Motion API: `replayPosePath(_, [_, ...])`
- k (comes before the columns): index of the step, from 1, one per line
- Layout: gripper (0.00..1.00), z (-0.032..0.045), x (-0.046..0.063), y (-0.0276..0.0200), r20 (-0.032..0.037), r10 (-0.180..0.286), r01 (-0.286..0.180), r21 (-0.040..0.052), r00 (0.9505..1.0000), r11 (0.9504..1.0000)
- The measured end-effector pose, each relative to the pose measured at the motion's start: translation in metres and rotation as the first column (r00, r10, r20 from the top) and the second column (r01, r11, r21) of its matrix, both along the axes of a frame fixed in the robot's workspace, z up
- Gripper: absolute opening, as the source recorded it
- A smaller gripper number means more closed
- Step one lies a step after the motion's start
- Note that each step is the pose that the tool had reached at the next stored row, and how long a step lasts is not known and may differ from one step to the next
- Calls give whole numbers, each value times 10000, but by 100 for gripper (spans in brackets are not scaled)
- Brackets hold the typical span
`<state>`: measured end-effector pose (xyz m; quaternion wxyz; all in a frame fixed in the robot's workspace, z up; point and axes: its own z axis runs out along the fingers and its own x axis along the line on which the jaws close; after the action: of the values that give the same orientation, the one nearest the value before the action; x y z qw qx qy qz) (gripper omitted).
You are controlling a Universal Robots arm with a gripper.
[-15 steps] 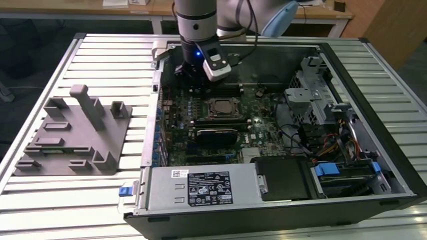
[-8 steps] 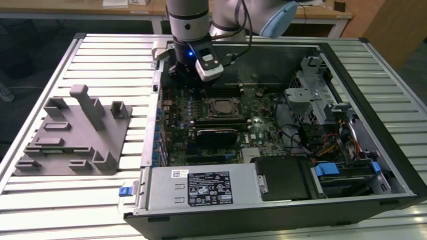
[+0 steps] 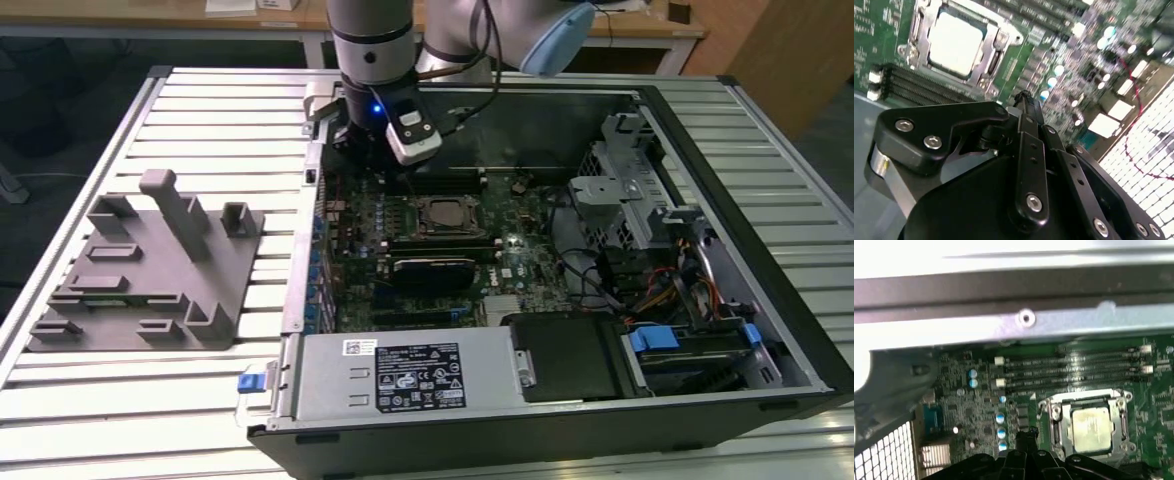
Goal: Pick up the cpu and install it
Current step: 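Install the first cpu locking lever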
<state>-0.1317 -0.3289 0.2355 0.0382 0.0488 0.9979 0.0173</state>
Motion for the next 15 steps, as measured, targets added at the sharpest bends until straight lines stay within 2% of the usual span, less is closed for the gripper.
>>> replayPosePath(2, [11, 0, -1, -1, 0, 0, 0, 262, 10000, 9997])
replayPosePath(3, [11, 0, -1, -1, 0, 1, -1, 355, 10000, 9994])
replayPosePath(8, [11, 0, -2, -1, 0, 0, 0, 614, 10000, 9981])
replayPosePath(12, [11, 0, -3, -2, -1, 0, 0, 950, 10000, 9955])
replayPosePath(15, [11, 0, -3, -2, -1, 0, 0, 1068, 10000, 9943])
